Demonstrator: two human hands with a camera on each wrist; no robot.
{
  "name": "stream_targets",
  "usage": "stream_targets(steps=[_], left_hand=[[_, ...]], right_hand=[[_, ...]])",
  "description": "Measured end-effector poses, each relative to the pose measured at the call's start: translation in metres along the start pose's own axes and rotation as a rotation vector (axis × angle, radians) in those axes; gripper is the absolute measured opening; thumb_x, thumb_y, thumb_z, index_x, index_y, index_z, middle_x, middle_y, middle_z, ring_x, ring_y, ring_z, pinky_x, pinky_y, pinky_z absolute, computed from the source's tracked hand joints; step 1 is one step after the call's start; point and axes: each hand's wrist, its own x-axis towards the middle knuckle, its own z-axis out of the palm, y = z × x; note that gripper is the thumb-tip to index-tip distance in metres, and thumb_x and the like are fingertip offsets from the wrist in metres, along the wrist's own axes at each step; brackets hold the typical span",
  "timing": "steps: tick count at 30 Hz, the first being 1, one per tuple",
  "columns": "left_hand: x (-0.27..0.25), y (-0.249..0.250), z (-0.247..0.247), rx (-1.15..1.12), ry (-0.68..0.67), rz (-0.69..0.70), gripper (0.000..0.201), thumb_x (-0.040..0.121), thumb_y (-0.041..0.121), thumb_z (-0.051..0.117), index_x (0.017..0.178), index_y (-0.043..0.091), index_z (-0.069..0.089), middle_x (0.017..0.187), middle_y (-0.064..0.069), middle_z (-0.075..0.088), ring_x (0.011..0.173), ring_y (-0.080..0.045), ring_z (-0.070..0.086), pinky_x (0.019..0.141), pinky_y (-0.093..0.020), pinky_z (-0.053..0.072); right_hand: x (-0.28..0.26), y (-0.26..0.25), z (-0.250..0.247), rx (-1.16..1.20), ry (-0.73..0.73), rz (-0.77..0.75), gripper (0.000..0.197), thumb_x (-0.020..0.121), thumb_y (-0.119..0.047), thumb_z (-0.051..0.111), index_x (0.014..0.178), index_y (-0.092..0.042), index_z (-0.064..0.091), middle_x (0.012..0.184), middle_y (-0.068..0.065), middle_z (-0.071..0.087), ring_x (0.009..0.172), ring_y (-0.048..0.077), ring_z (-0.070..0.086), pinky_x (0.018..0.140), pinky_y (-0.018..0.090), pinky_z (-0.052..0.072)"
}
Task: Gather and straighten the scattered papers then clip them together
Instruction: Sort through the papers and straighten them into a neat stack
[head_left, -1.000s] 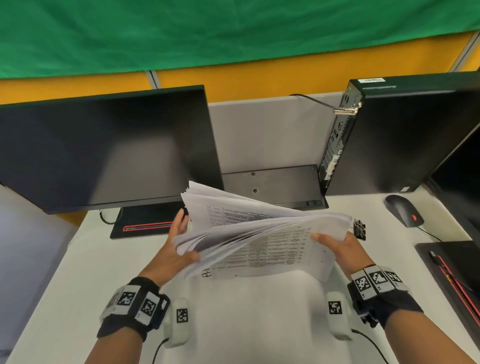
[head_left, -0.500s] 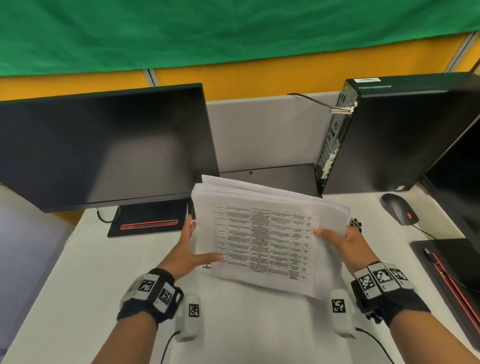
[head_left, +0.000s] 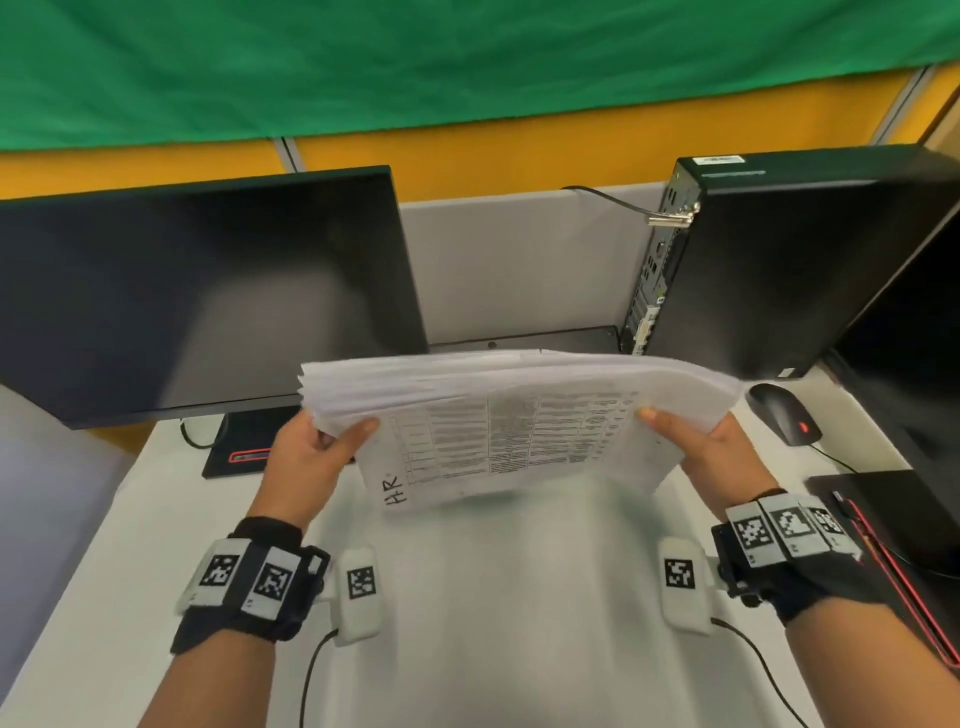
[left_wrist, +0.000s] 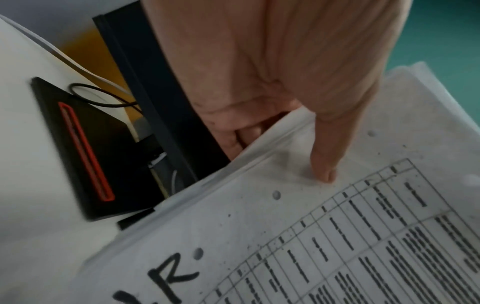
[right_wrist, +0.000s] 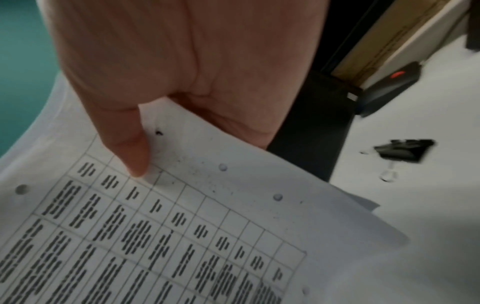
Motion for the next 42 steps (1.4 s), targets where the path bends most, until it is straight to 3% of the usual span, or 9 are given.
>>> stream_targets(steps=[5,12,16,19,26,31,35,39,42], left_hand=[[-0.013,-0.049,0.019,0.113,-0.040,-0.174,0.039,0.082,0.020,0.069,0.120,0.017,0.059,0.115,-0.002,0.068,0.104,-0.017,0.065,0.092,-0.039,0.052],[-0.015,-0.039,0.028,-0.003,0.090,-0.121,0.026,0.085,0.016,0.065,0.111,0.016,0.064,0.100,0.008,0.069,0.090,-0.005,0.066,0.062,-0.012,0.053],[-0.021,-0.052,0.030,0.088,0.014,-0.182,0.020,0.082,0.018,0.068,0.102,0.018,0.063,0.090,0.008,0.067,0.088,-0.013,0.066,0.074,-0.029,0.055],[-0.024,-0.055,0.031,0.101,0.020,-0.198,0.014,0.082,0.017,0.069,0.095,0.019,0.065,0.083,0.009,0.068,0.088,-0.020,0.068,0.063,-0.020,0.051],[-0.019,0.005,0.017,0.095,0.024,0.116,0.029,0.075,0.015,0.075,0.092,0.035,0.064,0.083,0.036,0.068,0.083,0.014,0.064,0.069,-0.002,0.048],[-0.026,-0.031,0.014,0.134,-0.082,-0.089,0.030,0.074,0.015,0.076,0.095,0.034,0.065,0.085,0.021,0.073,0.085,0.005,0.067,0.084,-0.026,0.053],[-0.033,-0.054,0.015,0.155,-0.124,-0.165,0.034,0.075,0.019,0.076,0.104,0.034,0.065,0.099,0.016,0.072,0.090,0.000,0.067,0.083,-0.032,0.055],[-0.029,-0.046,0.016,0.147,-0.090,-0.137,0.029,0.077,0.021,0.073,0.101,0.036,0.065,0.096,0.017,0.072,0.088,0.006,0.066,0.078,-0.023,0.053],[-0.027,-0.038,0.019,0.132,-0.074,-0.133,0.026,0.078,0.021,0.072,0.098,0.035,0.065,0.095,0.017,0.070,0.086,0.008,0.065,0.074,-0.017,0.050]], right_hand=[[-0.002,0.045,0.015,-0.103,0.038,0.173,0.026,0.081,-0.017,0.070,0.106,-0.015,0.064,0.102,0.010,0.069,0.093,0.023,0.066,0.072,0.028,0.054],[-0.003,0.043,0.018,-0.060,0.121,0.123,0.014,0.083,-0.019,0.068,0.095,-0.021,0.062,0.089,-0.004,0.067,0.083,0.010,0.063,0.065,0.022,0.049],[-0.005,0.055,0.019,-0.121,0.084,0.212,0.019,0.085,-0.021,0.066,0.102,-0.015,0.061,0.091,0.003,0.066,0.081,0.012,0.062,0.062,0.022,0.047],[-0.005,0.058,0.017,-0.122,0.093,0.222,0.018,0.085,-0.021,0.065,0.102,-0.014,0.062,0.095,0.006,0.067,0.087,0.020,0.063,0.068,0.027,0.049],[-0.001,0.038,0.011,-0.041,0.146,0.065,0.025,0.085,-0.006,0.063,0.108,-0.015,0.058,0.094,-0.006,0.064,0.086,0.003,0.059,0.068,0.015,0.043],[-0.006,0.054,0.009,-0.208,-0.015,0.118,0.024,0.080,-0.002,0.069,0.095,-0.021,0.063,0.093,-0.002,0.067,0.090,0.017,0.063,0.078,0.024,0.049],[-0.006,0.056,0.009,-0.272,-0.068,0.123,0.026,0.079,-0.004,0.070,0.085,-0.028,0.062,0.088,-0.003,0.067,0.083,0.007,0.062,0.070,0.018,0.047],[-0.001,0.050,0.006,-0.158,-0.029,0.139,0.040,0.074,-0.025,0.076,0.112,-0.016,0.065,0.106,0.007,0.070,0.099,0.021,0.065,0.080,0.031,0.051],[0.000,0.036,0.013,-0.080,0.006,0.108,0.054,0.065,-0.064,0.062,0.095,-0.019,0.067,0.094,0.006,0.067,0.086,0.023,0.061,0.073,0.034,0.047]])
